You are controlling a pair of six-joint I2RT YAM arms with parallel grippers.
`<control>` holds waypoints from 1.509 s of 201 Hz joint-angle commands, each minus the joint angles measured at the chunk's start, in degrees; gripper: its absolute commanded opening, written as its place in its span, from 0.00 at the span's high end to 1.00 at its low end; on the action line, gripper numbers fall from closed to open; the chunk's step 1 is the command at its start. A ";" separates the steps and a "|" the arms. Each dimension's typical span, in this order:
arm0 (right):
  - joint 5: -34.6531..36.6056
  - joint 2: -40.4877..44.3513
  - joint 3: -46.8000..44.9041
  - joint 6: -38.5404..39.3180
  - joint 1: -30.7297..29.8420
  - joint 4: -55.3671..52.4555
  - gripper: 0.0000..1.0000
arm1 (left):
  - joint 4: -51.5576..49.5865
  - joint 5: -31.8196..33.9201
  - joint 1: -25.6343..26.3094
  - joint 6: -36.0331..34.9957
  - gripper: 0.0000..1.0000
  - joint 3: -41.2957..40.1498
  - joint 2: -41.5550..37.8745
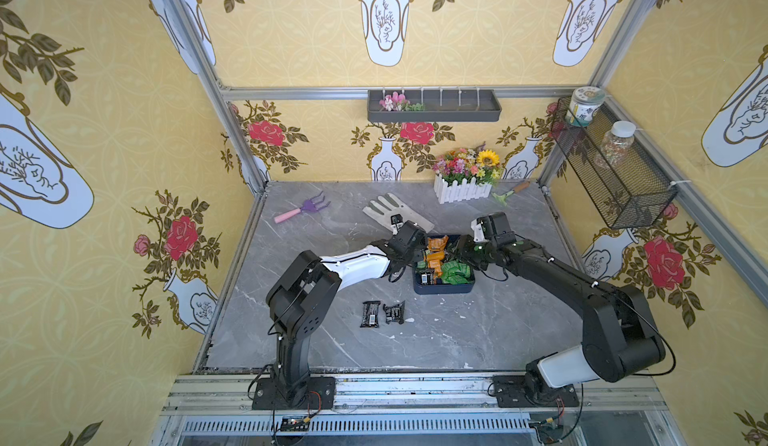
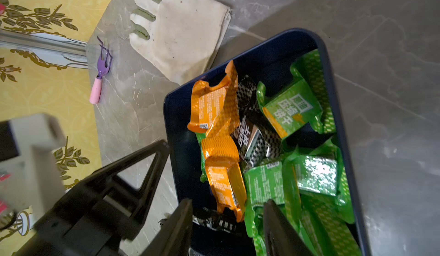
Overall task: Take the cookies out of the storage box
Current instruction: Adjust the storage box at the center of the board, then pick up the cookie from the storage box.
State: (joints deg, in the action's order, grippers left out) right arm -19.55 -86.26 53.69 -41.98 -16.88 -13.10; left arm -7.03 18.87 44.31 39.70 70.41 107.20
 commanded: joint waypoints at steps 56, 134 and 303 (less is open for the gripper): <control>0.59 -10.84 8.18 1.05 0.01 4.26 0.51 | 9.79 0.73 -0.02 11.53 0.49 -13.53 -18.76; 0.13 -17.27 11.57 1.32 -0.07 4.56 0.65 | 13.51 2.07 -0.02 21.46 0.50 -30.96 -33.87; 1.21 -6.79 8.01 0.51 -1.28 2.07 0.99 | 10.37 7.26 -1.90 27.40 0.50 -38.51 -41.44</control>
State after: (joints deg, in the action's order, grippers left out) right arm -19.27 -95.88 62.13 -41.34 -16.91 -10.02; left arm 3.29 25.52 43.38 63.64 33.76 66.46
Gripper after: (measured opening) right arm 0.068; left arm 0.499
